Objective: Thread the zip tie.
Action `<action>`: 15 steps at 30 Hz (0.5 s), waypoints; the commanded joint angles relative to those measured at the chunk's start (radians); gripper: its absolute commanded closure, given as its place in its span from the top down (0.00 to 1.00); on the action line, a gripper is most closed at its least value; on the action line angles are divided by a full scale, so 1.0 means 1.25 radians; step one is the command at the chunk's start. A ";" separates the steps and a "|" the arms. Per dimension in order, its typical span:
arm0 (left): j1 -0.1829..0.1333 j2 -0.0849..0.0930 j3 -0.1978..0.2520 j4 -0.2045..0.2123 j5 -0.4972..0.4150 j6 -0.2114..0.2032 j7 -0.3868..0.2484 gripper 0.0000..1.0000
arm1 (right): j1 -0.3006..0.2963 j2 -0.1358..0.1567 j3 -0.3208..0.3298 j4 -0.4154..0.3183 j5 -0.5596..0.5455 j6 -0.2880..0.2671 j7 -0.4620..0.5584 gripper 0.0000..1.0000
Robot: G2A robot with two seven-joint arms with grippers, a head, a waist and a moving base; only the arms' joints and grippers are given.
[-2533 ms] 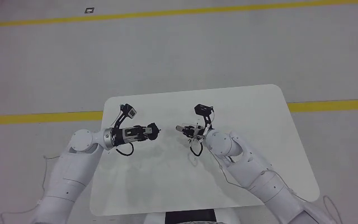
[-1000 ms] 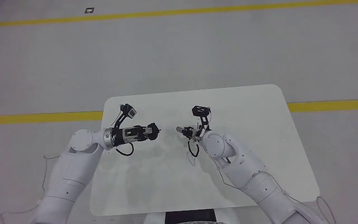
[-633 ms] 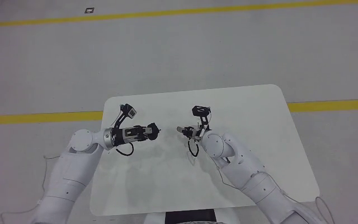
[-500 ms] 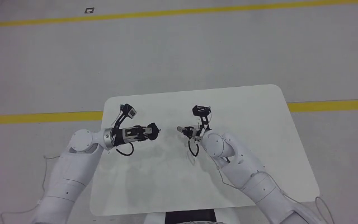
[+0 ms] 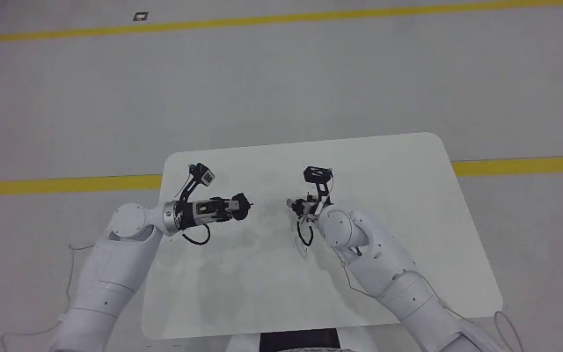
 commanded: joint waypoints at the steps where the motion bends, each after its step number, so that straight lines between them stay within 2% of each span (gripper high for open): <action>1: 0.000 0.000 0.000 0.000 0.000 0.000 0.000 0.00 | -0.002 -0.002 0.003 0.001 -0.004 0.000 0.002 0.44; 6: 0.000 0.000 0.000 0.000 0.000 0.000 0.000 0.00 | -0.005 -0.005 0.010 0.002 -0.017 0.000 0.007 0.42; 15: 0.000 0.000 0.000 0.000 0.000 0.000 0.000 0.00 | -0.016 -0.013 0.024 -0.005 -0.035 0.000 0.021 0.31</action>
